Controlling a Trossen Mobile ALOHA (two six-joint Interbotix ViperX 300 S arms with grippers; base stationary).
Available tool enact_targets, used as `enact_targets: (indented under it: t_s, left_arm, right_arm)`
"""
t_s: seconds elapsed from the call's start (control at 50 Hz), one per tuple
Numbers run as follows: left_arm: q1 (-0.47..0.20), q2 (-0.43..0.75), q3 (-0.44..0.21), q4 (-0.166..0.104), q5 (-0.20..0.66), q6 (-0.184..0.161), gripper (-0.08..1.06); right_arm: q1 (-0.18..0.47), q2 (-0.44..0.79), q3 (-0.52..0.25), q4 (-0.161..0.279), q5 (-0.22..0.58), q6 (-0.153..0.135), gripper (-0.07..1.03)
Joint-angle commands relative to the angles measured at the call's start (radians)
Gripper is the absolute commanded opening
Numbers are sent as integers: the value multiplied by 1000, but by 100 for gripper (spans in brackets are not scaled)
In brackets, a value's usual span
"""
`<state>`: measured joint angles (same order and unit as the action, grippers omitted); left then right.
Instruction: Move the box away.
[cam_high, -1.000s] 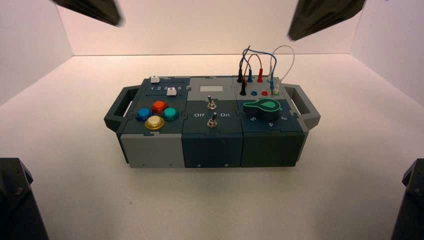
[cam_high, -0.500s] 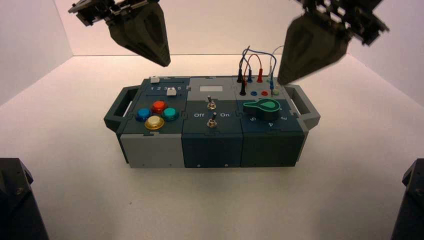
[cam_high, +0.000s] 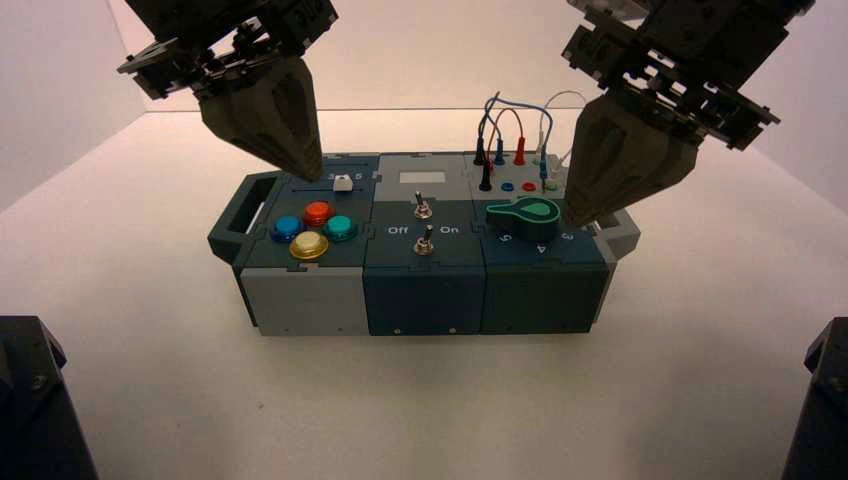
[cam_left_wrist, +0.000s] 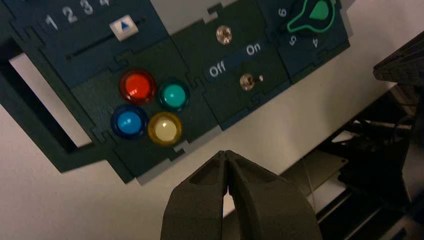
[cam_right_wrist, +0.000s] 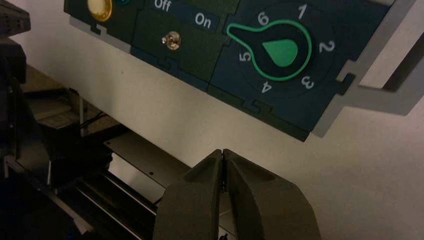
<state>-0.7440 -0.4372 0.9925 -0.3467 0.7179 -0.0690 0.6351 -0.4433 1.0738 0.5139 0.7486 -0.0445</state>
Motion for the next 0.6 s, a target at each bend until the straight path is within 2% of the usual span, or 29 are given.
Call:
enact_targets:
  t_s: [0.02, 0.34, 0.6]
  left_arm:
    - [-3, 14, 0, -5, 2, -17, -3]
    - [-6, 98, 12, -9, -28, -28, -3]
    - [-6, 118, 26, -9, -58, -28, -3]
  right_arm:
    - [8, 8, -8, 18, -6, -2, -2]
    - [34, 57, 8, 29, -54, -6, -2]
    - [46, 101, 20, 29, -104, -12, -2]
